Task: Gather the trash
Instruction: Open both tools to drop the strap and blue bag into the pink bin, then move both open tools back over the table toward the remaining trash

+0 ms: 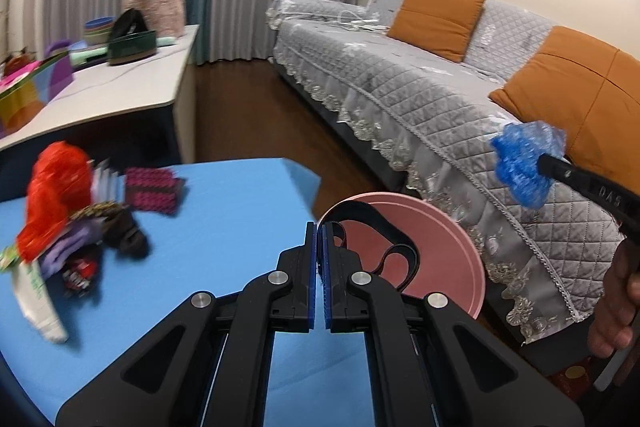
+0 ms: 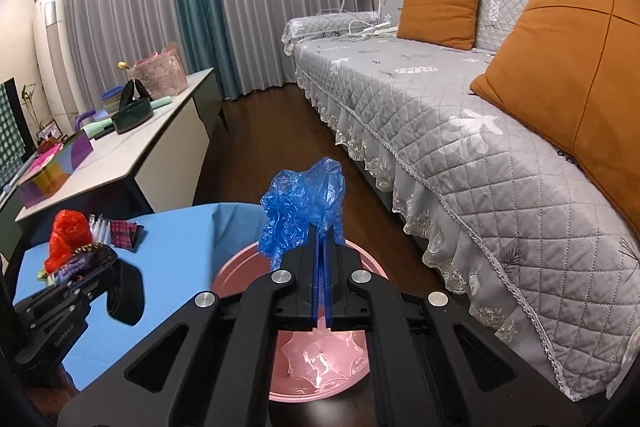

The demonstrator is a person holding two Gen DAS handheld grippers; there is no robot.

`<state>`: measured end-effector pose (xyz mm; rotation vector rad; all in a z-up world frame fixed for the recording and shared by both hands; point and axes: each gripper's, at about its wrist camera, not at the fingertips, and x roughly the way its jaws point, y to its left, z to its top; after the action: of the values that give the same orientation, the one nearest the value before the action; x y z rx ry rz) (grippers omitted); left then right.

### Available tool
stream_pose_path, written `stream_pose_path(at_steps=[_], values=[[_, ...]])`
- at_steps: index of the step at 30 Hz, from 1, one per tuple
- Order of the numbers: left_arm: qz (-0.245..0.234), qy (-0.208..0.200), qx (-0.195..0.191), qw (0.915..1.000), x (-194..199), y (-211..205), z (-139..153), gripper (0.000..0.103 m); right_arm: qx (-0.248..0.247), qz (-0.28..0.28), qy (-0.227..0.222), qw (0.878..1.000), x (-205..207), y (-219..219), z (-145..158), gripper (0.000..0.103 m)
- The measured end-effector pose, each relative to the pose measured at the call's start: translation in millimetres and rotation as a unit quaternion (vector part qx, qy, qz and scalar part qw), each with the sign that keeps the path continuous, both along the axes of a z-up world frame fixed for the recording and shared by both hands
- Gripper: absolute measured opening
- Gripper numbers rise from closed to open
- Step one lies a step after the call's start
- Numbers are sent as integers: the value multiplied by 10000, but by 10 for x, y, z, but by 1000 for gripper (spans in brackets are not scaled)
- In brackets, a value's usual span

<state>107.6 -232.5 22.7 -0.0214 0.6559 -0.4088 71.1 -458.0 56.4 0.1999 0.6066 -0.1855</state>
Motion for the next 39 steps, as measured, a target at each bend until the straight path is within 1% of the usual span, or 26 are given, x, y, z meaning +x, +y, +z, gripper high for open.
stream_pose_path(at_steps=[9,17,19,20,21,22,23,24,28,31,36,39], values=[[-430,52,159,9989,251,-470,-159,2,-99,73,122,9999,118,-16,-111,2],[-641,149,311,9973,363,-699,-286,3,-54,24,223,9997,176,-74,-191,3],[-749,250,321,9964,387,-738,-313,3,-46,-28,237,9997,186,-93,-192,7],[-776,295,326,9960,392,-744,-321,4,-25,-35,262,9996,192,-100,-197,12],[-801,333,330,9957,394,-744,-333,11,-14,-45,273,9996,192,-100,-199,27],[-810,362,344,9955,390,-730,-338,25,-22,-87,258,9996,184,-103,-194,38],[-786,344,363,9957,372,-701,-328,31,-43,-132,226,9996,171,-106,-183,57],[-753,319,379,9959,358,-675,-317,37,-66,-167,190,9997,156,-104,-162,61],[-622,293,362,9970,260,-494,-246,37,54,-174,96,9998,130,-111,-91,61],[-525,219,328,9978,172,-361,-161,37,48,-127,35,9999,110,-46,-21,61],[-422,-24,330,9986,-31,-152,97,37,-59,14,-123,9999,44,140,120,61],[-352,-115,290,9989,-144,2,242,37,-20,115,-268,9996,-24,254,213,61]])
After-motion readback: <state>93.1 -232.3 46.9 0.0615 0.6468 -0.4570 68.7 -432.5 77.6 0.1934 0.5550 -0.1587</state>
